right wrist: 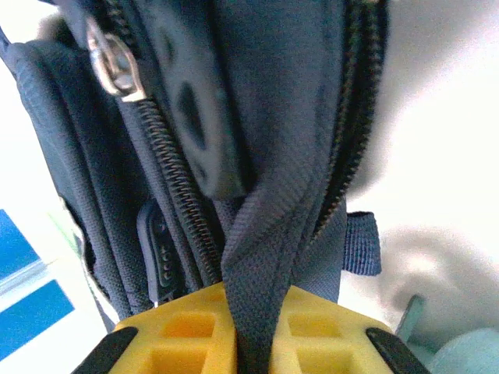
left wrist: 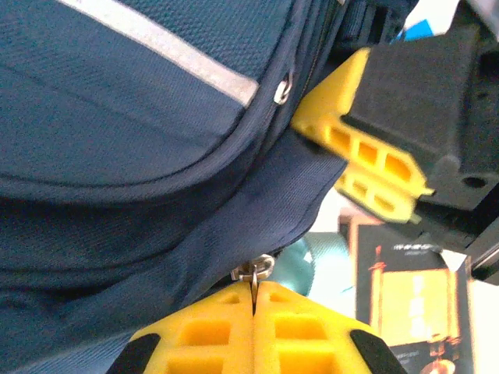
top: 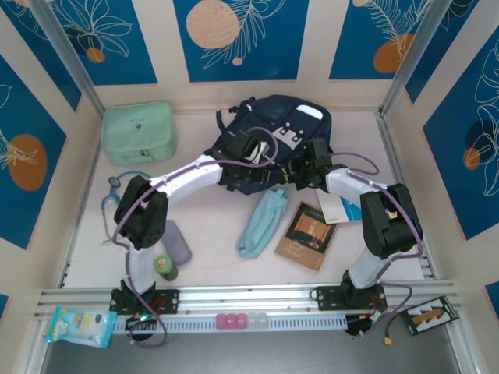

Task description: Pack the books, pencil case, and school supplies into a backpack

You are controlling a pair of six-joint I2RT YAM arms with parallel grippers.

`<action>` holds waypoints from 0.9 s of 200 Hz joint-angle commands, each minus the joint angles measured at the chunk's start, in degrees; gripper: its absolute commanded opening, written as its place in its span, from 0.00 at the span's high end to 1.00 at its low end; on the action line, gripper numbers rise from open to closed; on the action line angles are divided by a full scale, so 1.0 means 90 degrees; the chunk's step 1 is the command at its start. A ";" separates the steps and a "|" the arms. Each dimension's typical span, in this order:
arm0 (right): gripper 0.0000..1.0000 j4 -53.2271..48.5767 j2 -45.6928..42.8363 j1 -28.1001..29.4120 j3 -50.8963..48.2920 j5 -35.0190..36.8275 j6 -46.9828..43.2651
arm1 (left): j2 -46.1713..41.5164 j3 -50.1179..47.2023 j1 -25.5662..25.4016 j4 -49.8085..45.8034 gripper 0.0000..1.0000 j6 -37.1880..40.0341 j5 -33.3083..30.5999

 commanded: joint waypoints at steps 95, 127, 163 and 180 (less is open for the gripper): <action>0.92 -0.0197 0.0169 -0.0458 0.1081 0.0940 -0.1942 | -0.0177 -0.0157 0.1201 -0.1151 1.00 0.1237 -0.0798; 0.93 -0.0201 0.0816 -0.0513 0.1746 0.0230 -0.2523 | -0.0203 -0.0070 0.1260 -0.1091 1.00 0.1241 -0.0518; 0.92 -0.0031 0.1623 -0.0731 0.2534 -0.0877 -0.3172 | -0.0587 -0.0530 0.1139 -0.0957 1.00 0.1115 -0.0081; 0.91 0.0040 0.1771 -0.0882 0.2682 -0.1126 -0.3379 | -0.0759 -0.0754 0.0978 -0.0881 1.00 0.1039 -0.0005</action>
